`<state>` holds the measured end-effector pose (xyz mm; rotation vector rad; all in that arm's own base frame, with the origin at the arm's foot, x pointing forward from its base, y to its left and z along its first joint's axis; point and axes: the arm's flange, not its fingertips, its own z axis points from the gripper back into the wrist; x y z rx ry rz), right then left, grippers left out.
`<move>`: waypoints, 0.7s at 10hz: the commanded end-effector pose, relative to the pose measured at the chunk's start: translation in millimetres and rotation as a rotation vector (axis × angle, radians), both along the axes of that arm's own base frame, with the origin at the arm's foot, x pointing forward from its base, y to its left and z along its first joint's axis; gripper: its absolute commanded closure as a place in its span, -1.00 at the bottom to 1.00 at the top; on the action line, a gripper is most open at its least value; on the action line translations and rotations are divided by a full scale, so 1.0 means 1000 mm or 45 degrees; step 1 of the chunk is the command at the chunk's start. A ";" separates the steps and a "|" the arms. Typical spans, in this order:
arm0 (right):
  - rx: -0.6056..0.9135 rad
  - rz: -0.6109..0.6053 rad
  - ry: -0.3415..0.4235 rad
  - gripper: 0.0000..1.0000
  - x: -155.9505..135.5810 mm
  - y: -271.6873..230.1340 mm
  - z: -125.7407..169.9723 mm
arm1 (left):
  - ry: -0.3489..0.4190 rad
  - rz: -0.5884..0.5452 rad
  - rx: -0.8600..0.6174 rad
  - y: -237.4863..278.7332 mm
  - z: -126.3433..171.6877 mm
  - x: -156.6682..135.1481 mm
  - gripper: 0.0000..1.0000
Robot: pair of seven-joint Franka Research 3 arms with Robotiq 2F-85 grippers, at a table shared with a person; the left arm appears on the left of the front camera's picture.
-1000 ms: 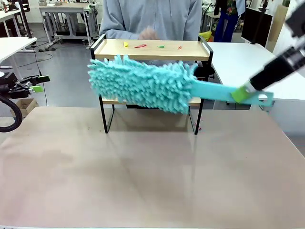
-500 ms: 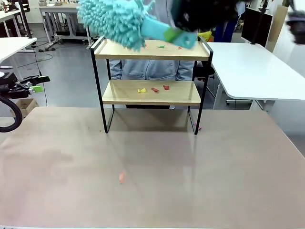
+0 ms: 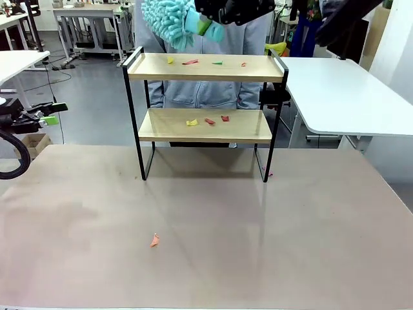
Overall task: Clean the shelf.
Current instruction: Clean the specific section of the Shelf indicated by the human with the Duster.
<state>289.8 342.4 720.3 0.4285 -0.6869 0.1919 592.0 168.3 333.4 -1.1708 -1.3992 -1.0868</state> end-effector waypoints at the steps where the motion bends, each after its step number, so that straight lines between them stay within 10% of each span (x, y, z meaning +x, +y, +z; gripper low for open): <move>1: 0.014 0.027 -0.038 0.74 -0.020 -0.011 0.000 | -0.005 0.000 0.001 -0.001 0.004 -0.001 -1.00; 7: -0.078 -0.042 0.038 0.74 0.027 0.079 0.024 | -0.005 0.000 0.001 -0.001 0.004 -0.001 -1.00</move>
